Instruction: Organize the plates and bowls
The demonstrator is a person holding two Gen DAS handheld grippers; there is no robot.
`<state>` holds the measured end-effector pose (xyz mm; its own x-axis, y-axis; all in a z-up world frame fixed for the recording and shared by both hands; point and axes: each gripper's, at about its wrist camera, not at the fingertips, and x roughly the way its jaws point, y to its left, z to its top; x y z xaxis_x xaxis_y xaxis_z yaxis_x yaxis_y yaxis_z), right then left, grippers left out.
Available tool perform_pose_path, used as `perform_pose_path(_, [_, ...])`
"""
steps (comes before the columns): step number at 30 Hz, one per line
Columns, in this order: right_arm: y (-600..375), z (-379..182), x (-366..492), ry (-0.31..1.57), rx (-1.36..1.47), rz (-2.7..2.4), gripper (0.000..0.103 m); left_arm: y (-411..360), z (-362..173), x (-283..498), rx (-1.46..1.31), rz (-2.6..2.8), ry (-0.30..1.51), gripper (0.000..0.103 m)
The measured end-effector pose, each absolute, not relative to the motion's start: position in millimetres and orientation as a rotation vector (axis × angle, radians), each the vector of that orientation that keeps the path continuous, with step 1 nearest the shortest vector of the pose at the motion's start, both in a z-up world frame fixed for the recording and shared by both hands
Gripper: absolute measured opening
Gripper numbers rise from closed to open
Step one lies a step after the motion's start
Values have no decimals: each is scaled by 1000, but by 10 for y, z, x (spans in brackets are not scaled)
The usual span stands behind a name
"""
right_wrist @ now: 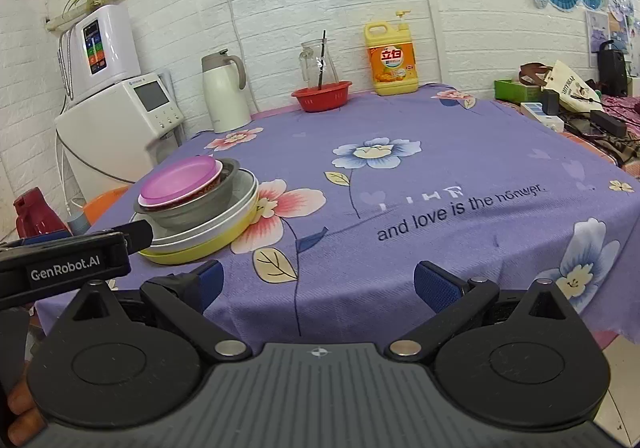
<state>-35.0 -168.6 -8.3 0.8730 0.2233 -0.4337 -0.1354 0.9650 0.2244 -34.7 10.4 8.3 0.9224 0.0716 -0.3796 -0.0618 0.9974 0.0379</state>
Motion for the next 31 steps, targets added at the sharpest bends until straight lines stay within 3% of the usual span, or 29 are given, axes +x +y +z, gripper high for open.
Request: perform_pose_path(31, [-1649, -35, -364, 478, 161, 200, 103, 97, 128, -357, 22, -12, 375, 93])
